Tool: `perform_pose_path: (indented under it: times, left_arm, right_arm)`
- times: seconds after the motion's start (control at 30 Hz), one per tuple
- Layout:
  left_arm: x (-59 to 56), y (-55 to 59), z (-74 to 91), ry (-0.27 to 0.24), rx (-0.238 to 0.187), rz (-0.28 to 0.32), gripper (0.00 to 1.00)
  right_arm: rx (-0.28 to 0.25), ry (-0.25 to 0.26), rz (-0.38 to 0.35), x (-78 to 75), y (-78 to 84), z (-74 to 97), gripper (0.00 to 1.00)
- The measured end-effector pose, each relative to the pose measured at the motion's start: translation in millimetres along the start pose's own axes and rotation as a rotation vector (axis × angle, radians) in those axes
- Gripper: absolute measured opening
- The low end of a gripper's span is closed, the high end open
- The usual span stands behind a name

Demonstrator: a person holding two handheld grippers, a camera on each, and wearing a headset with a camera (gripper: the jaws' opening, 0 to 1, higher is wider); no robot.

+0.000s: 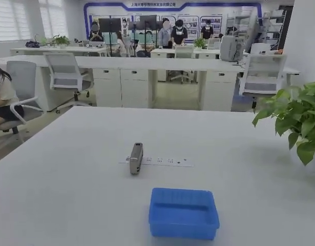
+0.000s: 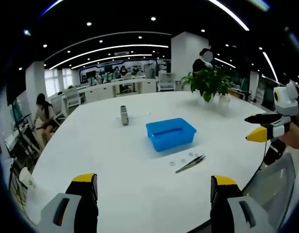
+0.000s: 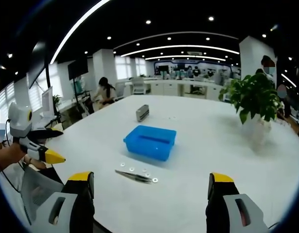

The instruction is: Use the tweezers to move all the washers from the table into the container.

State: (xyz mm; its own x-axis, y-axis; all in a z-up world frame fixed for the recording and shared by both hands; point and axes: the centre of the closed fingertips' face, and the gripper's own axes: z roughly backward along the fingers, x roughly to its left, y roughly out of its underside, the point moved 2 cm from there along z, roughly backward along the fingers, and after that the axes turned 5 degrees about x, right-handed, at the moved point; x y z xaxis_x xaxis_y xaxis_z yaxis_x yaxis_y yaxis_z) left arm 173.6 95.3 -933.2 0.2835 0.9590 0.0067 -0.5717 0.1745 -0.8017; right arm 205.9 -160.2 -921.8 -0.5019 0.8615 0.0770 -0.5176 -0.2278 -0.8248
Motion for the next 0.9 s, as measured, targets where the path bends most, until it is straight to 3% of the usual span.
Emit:
perform_pose_path:
  times: [0.27,0.43,0.8,0.9]
  left_arm:
    - [5.0,-4.3,-12.4,0.009,0.003,-0.021,0.99]
    - [2.4,-7.8,-23.5,0.06,-0.001,-0.011,0.99]
    - [-10.3,-15.1,-54.8,0.155,0.025,-0.116,0.86]
    - [-19.5,-12.6,-65.9,0.22,0.048,-0.155,0.83]
  right_arm:
    - [0.0,0.002,0.009,-3.7,-3.7,-5.6,0.96]
    - [0.015,-0.005,0.013,-7.9,-2.7,-12.5,0.95]
    - [0.043,-0.002,0.004,-15.3,5.3,-23.3,0.93]
    - [0.039,0.005,0.001,-17.8,6.0,-24.3,0.91]
